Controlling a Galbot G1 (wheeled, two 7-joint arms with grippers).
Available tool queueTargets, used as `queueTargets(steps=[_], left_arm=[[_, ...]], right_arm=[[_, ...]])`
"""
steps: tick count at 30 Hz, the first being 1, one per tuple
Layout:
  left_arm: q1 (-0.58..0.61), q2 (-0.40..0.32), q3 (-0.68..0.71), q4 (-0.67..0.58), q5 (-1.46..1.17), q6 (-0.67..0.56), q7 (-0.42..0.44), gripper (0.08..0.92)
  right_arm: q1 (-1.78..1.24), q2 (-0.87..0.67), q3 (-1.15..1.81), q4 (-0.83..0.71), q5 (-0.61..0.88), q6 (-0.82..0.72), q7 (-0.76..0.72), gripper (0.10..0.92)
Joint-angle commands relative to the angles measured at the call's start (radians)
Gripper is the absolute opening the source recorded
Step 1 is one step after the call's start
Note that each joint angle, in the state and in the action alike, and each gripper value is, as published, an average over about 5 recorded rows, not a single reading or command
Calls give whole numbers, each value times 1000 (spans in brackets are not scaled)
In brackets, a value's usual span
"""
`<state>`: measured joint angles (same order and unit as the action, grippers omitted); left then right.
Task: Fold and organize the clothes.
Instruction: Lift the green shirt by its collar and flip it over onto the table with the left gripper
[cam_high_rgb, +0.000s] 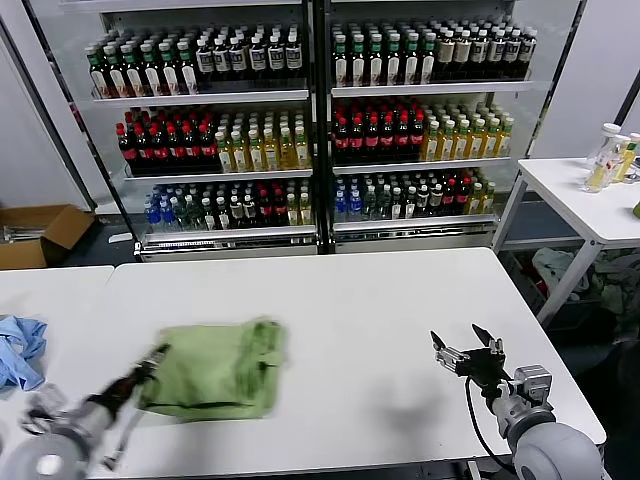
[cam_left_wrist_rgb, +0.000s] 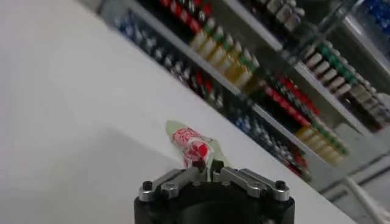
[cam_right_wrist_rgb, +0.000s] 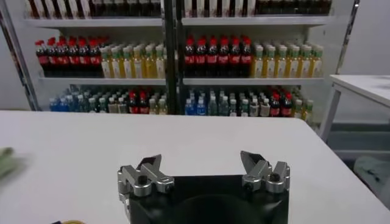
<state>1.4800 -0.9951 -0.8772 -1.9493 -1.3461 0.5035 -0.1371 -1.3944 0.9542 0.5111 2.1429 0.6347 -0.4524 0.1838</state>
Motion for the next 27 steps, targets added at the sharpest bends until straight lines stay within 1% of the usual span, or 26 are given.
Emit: queueTargets(steps=[1, 4, 5, 7, 10, 13, 16, 18, 22, 27], left_arm=[[41, 284, -345, -135, 155, 77, 70, 107], [26, 253, -188, -222, 315, 75, 51, 107], [25, 234, -120, -244, 380, 75, 42, 107], [18, 185, 62, -265, 550, 73, 23, 107], [-11, 111, 335, -229, 795, 72, -4, 107], [-54, 39, 492, -203, 900, 73, -46, 107], [-80, -27, 601, -228, 915, 74, -78, 107], [-97, -62, 671, -224, 915, 75, -97, 107], [-180, -127, 777, -156, 872, 74, -140, 107], [-320, -202, 844, -65, 764, 56, -167, 107]], right_arm=[[23, 5, -16, 18, 1, -3, 1, 823], [9, -2, -6, 37, 0, -5, 1, 823], [3, -5, 0, 42, 0, -5, 1, 823], [-10, -11, 13, 53, 0, -4, 1, 823], [-21, -13, 20, 62, -7, -3, 1, 823], [-29, -7, 21, 71, -20, -4, 1, 823], [-36, 3, 22, 73, -33, -4, 1, 822], [-43, 9, 22, 71, -43, -3, 0, 823], [-59, 20, 28, 73, -55, -2, -2, 823], [-74, 28, 36, 79, -66, -1, -2, 822]])
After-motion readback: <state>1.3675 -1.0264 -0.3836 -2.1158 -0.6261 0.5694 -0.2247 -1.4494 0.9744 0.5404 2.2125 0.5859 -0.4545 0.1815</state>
